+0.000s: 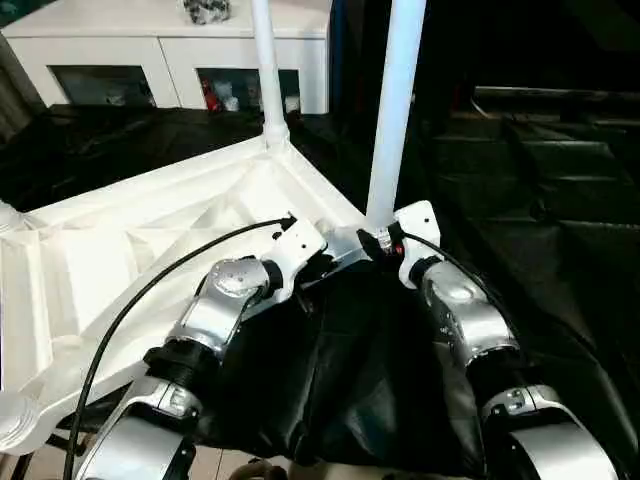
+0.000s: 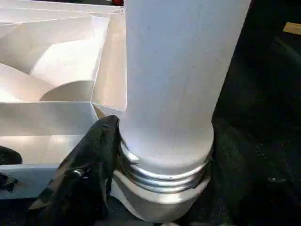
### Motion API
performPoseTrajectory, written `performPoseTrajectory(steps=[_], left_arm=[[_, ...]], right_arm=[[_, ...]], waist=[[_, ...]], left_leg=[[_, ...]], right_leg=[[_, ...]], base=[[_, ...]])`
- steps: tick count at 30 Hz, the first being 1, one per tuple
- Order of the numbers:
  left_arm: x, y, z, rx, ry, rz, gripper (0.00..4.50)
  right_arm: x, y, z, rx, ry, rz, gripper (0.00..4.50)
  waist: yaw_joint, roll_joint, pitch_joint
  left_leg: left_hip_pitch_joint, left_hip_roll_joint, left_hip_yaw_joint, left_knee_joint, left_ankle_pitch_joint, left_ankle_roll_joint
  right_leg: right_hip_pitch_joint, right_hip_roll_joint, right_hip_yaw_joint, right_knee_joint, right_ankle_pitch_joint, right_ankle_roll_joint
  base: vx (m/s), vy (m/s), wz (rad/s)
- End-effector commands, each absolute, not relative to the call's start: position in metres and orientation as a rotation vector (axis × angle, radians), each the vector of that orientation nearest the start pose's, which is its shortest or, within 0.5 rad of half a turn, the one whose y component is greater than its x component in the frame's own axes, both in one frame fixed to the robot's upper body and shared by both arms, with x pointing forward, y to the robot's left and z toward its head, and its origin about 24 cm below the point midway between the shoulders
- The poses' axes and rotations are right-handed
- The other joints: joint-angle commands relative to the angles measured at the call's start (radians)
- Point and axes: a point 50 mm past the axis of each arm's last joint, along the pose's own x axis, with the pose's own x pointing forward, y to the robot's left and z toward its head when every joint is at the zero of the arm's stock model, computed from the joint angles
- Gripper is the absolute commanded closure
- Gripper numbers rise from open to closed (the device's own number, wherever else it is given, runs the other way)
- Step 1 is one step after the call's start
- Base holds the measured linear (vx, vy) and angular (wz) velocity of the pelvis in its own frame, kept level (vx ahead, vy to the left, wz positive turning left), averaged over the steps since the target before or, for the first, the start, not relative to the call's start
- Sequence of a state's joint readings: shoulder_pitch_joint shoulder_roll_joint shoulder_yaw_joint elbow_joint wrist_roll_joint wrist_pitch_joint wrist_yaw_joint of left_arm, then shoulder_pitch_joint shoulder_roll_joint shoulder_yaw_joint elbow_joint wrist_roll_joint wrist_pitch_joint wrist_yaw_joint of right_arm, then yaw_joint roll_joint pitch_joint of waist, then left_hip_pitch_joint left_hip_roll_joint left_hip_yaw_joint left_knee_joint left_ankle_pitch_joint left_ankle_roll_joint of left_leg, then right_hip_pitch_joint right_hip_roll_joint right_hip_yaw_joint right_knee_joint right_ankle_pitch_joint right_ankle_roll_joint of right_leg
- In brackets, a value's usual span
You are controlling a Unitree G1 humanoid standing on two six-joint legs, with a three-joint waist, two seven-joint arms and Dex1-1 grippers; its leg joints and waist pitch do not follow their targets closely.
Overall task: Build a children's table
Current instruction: Rotate leg to tighten
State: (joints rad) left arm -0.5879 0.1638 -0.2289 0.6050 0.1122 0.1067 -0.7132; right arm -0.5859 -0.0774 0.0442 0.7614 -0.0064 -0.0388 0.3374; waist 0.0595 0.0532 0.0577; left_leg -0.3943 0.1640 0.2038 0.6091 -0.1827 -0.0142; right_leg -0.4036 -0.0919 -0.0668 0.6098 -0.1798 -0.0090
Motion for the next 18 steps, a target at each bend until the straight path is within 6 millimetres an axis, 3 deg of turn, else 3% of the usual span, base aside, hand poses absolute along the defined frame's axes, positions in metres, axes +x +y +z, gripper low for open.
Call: performPoseTrajectory(steps=[1,4,10,12,18], left_arm=[[0.332,0.051,0.070,0.331,0.147,-1.029,4.50],[0.332,0.057,0.070,0.332,0.148,-1.038,4.50],[0.322,0.079,0.071,0.330,0.134,-1.155,4.50],[0.320,0.083,0.071,0.337,0.134,-1.179,4.50],[0.313,0.105,0.073,0.358,0.150,-1.258,4.50]], right_arm=[[0.336,-0.058,0.036,-0.105,0.168,0.668,1.10],[0.338,-0.059,0.039,-0.152,0.139,0.677,0.67],[0.331,-0.074,0.041,-0.217,0.107,0.876,0.67],[0.330,-0.078,0.041,-0.225,0.110,0.907,0.67],[0.323,-0.096,0.042,-0.284,0.112,1.051,0.67]], waist=[[0.000,-0.009,-0.076],[-0.001,-0.010,-0.075],[-0.004,-0.011,-0.077],[-0.005,-0.010,-0.077],[0.005,-0.008,-0.074]], left_leg=[[0.024,0.065,-0.035,-0.075,-0.197,0.060],[0.026,0.066,-0.035,-0.077,-0.221,0.045],[0.018,0.066,-0.036,-0.073,-0.195,0.070],[0.022,0.067,-0.033,-0.071,-0.187,0.084],[0.027,0.074,-0.032,-0.076,-0.226,0.066]], right_leg=[[0.046,-0.068,0.045,-0.067,-0.139,-0.251],[0.044,-0.068,0.045,-0.071,-0.171,-0.245],[0.051,-0.070,0.044,-0.062,-0.126,-0.256],[0.047,-0.068,0.044,-0.062,-0.116,-0.268],[0.042,-0.066,0.045,-0.064,-0.170,-0.263]], base=[[0.000,0.000,0.00],[0.000,0.000,0.00],[0.000,0.000,0.00],[0.000,0.000,0.00],[0.000,0.000,0.00]])
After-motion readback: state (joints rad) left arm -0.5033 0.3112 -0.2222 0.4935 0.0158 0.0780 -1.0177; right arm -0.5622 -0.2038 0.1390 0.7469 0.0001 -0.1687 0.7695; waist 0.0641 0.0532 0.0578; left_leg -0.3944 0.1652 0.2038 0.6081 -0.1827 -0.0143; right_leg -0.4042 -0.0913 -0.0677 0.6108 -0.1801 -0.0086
